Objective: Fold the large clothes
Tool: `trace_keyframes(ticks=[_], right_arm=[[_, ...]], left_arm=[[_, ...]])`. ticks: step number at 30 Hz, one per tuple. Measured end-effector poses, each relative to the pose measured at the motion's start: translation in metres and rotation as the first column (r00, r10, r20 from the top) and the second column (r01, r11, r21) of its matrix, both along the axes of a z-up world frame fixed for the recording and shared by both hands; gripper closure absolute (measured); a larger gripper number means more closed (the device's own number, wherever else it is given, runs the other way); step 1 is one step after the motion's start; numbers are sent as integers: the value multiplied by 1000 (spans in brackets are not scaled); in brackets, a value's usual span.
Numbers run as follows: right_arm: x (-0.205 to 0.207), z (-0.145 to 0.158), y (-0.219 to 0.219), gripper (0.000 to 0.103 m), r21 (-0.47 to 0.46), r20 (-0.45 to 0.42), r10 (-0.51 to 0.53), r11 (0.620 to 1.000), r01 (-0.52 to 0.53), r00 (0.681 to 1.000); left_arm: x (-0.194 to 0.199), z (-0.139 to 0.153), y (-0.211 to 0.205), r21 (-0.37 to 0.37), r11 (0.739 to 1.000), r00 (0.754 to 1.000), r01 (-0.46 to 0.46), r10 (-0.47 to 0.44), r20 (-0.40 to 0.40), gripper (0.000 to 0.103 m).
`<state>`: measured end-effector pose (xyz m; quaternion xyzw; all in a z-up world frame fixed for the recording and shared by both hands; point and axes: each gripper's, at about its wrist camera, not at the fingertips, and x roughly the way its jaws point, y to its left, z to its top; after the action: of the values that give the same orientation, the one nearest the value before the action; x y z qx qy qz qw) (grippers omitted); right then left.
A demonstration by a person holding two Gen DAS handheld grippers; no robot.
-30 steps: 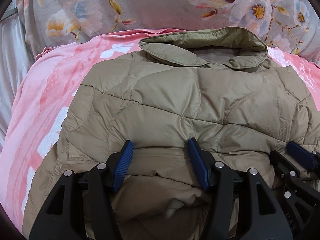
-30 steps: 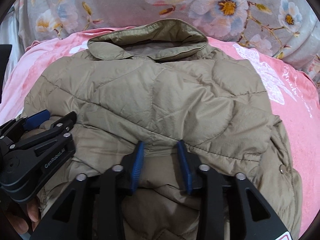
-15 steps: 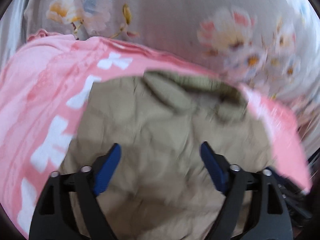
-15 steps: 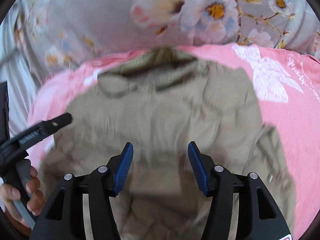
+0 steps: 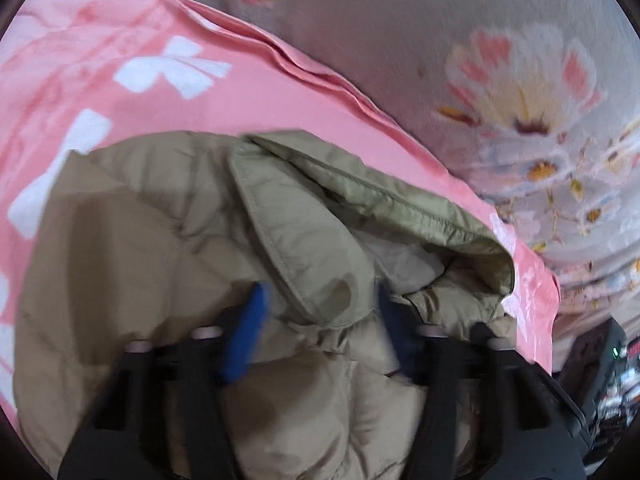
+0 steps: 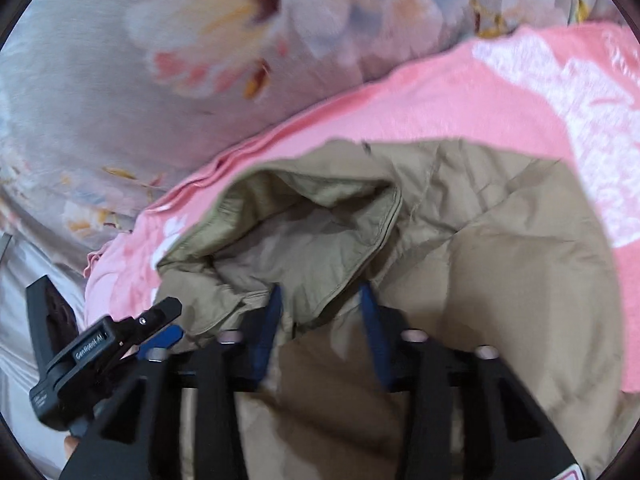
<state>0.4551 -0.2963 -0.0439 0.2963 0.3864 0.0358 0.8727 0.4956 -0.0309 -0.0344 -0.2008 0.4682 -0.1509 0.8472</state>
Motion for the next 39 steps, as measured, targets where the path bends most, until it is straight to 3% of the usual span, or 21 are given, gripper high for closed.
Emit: trace_keyframes(ticks=[1, 4, 6, 8, 11, 17, 27, 30, 34, 36, 38, 39], right_arm=[[2, -3, 1, 97, 10, -5, 6, 1000, -6, 1000], [-10, 14, 6, 99, -17, 96, 35, 999, -34, 995], [-26, 30, 10, 99, -117, 173, 58, 992, -38, 983], [-22, 21, 14, 99, -204, 126, 67, 978, -40, 990], [-8, -8, 15, 99, -192, 19, 58, 980, -54, 998], [0, -24, 12, 103, -179, -11, 47, 983, -48, 999], [-1, -34, 3, 103, -107, -5, 43, 993, -43, 999], [-8, -33, 0, 103, -91, -11, 45, 995, -46, 999], [-30, -23, -3, 103, -115, -23, 42, 992, -44, 999], [-52, -12, -8, 97, -134, -27, 44, 990, -47, 999], [-69, 1, -9, 92, -194, -37, 30, 980, -37, 999], [-77, 9, -11, 88, -236, -29, 24, 971, -31, 999]], left_arm=[[1, -1, -3, 15, 1000, 1000, 14, -13, -8, 88], [-12, 13, -2, 15, 999, 997, 45, -46, 62, 97], [-24, 21, 5, 19, 998, 991, 54, -56, 118, 97], [-22, 9, 2, 74, 995, 993, 59, -66, 100, 98], [-17, -16, -5, 124, 991, 996, 51, -59, 60, 98], [-22, -36, -5, 152, 987, 993, 47, -62, 98, 97], [-22, -37, -12, 214, 976, 988, 43, -73, 136, 97], [-29, -35, -17, 269, 962, 985, 44, -86, 146, 97], [-51, -25, -16, 343, 938, 978, 46, -112, 174, 92], [-67, -15, -7, 358, 932, 974, 55, -130, 188, 86], [-82, -1, 6, 340, 939, 970, 60, -135, 202, 64], [-86, 13, 15, 326, 944, 965, 52, -132, 227, 63]])
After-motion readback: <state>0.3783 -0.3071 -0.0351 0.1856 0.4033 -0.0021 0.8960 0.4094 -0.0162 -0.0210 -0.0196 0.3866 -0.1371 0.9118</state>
